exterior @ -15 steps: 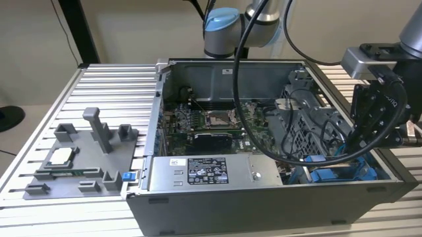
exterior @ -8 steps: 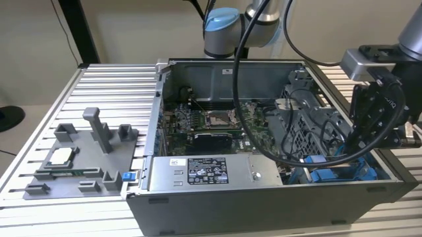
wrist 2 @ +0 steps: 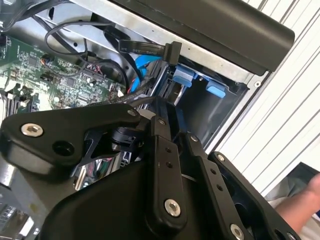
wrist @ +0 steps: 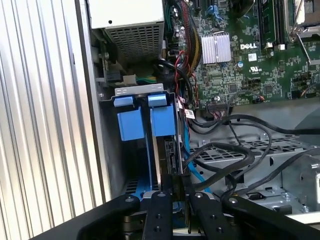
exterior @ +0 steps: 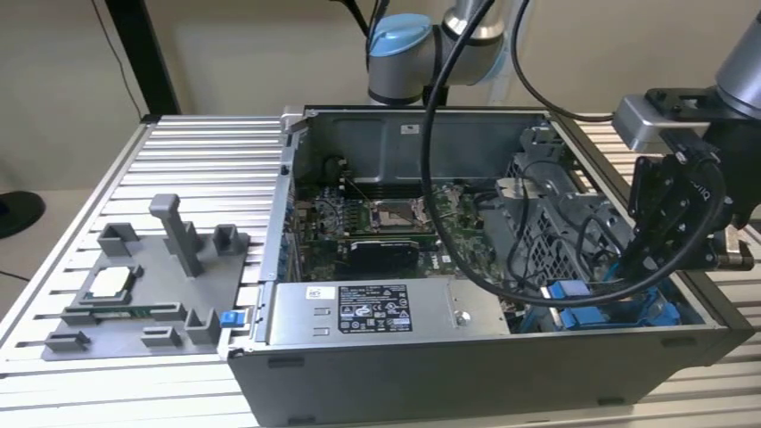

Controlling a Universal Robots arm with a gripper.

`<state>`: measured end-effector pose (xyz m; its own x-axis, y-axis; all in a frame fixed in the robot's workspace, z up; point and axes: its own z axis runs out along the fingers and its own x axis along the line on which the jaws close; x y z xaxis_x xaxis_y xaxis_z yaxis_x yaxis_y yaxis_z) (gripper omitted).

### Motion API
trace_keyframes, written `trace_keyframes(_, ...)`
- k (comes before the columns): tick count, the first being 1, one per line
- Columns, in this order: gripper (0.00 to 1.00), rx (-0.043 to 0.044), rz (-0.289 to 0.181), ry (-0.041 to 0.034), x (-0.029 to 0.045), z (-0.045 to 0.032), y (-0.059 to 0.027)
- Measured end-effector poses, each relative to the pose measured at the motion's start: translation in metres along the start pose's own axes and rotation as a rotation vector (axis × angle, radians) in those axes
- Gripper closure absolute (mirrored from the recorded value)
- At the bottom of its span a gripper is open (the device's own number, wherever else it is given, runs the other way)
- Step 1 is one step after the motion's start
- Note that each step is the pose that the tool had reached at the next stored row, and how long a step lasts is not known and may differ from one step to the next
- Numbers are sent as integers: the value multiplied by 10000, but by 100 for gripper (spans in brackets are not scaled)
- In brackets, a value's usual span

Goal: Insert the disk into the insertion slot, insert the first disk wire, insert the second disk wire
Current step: 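Insert the first disk wire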

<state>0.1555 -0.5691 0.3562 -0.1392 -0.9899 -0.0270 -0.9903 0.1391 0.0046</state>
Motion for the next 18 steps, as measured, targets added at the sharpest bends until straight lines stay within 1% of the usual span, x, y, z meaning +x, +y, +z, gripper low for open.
trace_keyframes(3,100,-3,-106,2,-1,11,-10)
trace_keyframes(8,100,-11,-422,2,-2,22,-16)
trace_keyframes(16,100,-11,-434,-1,-2,30,-17)
trace_keyframes(18,100,22,-468,-4,-1,44,-18)
